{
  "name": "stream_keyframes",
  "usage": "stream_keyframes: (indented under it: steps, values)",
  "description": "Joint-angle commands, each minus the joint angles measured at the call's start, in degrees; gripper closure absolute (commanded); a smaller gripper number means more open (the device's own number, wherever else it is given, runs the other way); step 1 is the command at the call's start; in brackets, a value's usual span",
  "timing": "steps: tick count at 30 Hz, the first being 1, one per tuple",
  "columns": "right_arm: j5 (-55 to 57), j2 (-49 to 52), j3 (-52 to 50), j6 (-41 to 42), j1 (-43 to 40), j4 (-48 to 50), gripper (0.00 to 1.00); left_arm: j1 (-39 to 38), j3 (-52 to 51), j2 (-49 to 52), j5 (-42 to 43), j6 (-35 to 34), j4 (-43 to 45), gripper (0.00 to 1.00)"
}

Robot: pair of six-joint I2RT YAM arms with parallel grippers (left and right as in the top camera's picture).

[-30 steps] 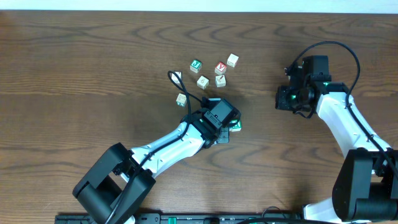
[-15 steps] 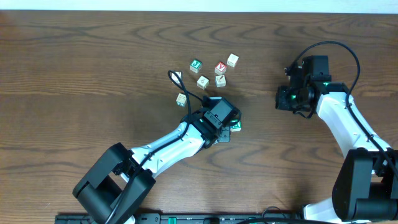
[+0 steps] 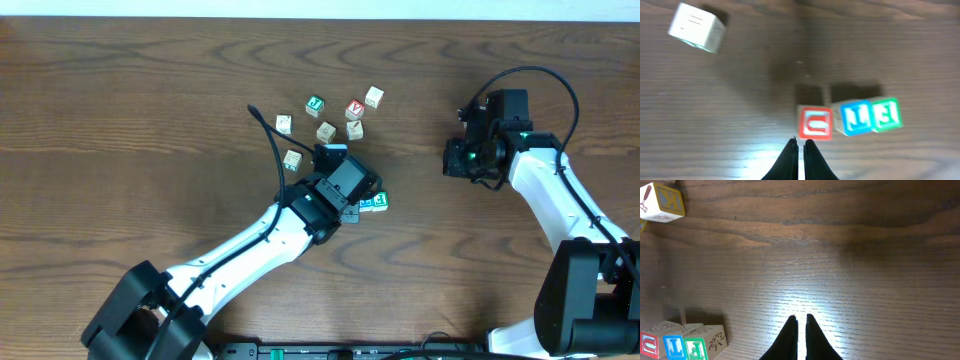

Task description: Lift 3 blocks

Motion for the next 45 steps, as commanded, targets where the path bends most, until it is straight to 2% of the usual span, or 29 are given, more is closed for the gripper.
stream_keyframes:
  steps: [1, 8, 18, 28, 45]
  values:
    - [-0.46, -0.35, -0.37, -0.59, 0.46, -0.20, 0.95, 0.66, -0.55, 2.03, -6.12, 0.98, -0.17, 0.93]
    - [-0.46, -0.35, -0.37, -0.59, 0.46, -0.20, 0.96, 3.98, -0.55, 6.86, -5.05, 0.96, 0.04, 0.93]
    - [-0.46, -0.35, -0.37, -0.59, 0.46, -0.22, 0.96, 4.44, -0.55, 11.87, 5.07, 0.94, 4.31, 0.93]
    - [-0.46, -0.35, -0.37, -0.59, 0.46, -0.22, 0.96, 4.44, -0.55, 14.75, 10.21, 0.92, 4.59, 0.93]
    - [-0.46, -0.35, -0.37, -0.57, 0.46, -0.20, 0.96, 4.42, -0.55, 14.75, 12.90, 0.94, 5.20, 0.93]
